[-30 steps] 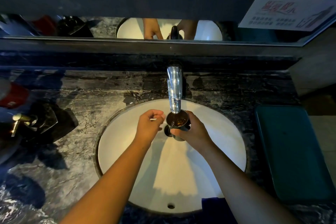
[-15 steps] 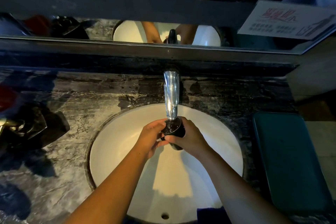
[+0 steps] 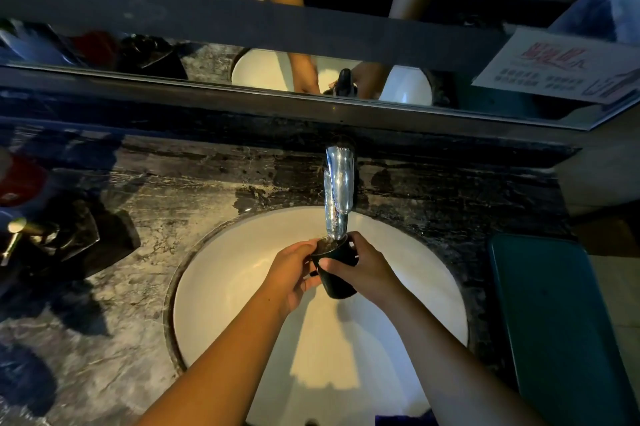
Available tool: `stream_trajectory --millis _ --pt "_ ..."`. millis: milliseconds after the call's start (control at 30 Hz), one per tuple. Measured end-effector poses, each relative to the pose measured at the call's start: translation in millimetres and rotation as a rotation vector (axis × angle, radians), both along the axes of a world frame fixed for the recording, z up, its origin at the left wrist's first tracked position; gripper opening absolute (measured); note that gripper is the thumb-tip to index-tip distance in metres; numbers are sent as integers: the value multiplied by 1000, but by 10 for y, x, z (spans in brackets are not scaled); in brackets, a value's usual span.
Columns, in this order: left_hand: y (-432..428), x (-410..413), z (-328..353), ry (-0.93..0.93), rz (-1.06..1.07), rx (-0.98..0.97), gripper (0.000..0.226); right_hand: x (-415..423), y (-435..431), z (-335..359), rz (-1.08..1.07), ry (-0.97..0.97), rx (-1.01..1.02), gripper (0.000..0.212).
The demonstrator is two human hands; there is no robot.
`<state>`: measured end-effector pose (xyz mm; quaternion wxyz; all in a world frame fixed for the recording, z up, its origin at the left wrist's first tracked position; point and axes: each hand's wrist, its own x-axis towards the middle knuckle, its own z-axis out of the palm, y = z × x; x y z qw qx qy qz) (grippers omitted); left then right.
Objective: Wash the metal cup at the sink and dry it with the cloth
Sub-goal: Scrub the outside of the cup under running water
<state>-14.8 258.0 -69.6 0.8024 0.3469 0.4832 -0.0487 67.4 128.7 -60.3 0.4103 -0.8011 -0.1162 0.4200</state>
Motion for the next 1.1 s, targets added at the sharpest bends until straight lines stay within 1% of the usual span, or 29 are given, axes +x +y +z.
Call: stream_trajectory --millis 67,233,367,533,733,833,933,1033,1100 --pt "3 -2 9 13 3 -1 25 5 -4 -38 -16 48 32 47" --pt "43 29 48 16 -30 17 32 9 -1 -91 -60 188 121 48" --pt "63 64 40 31 -56 58 34 -1 -26 -114 -95 252 171 49" --pt "42 45 19 40 -49 33 28 27 -89 -156 -94 266 192 60" --pt "13 28 -5 26 -47 20 23 36 -121 -156 -106 262 210 49" --pt "14 38 -7 24 -33 19 25 37 -107 -147 -111 255 219 53" --pt "20 42 -12 15 -7 13 26 44 -94 -148 -129 252 227 51" --pt "5 43 8 8 8 22 26 48 -96 -160 -176 284 249 57" --pt "-7 43 22 9 24 46 26 39 -91 -159 -206 300 267 57"
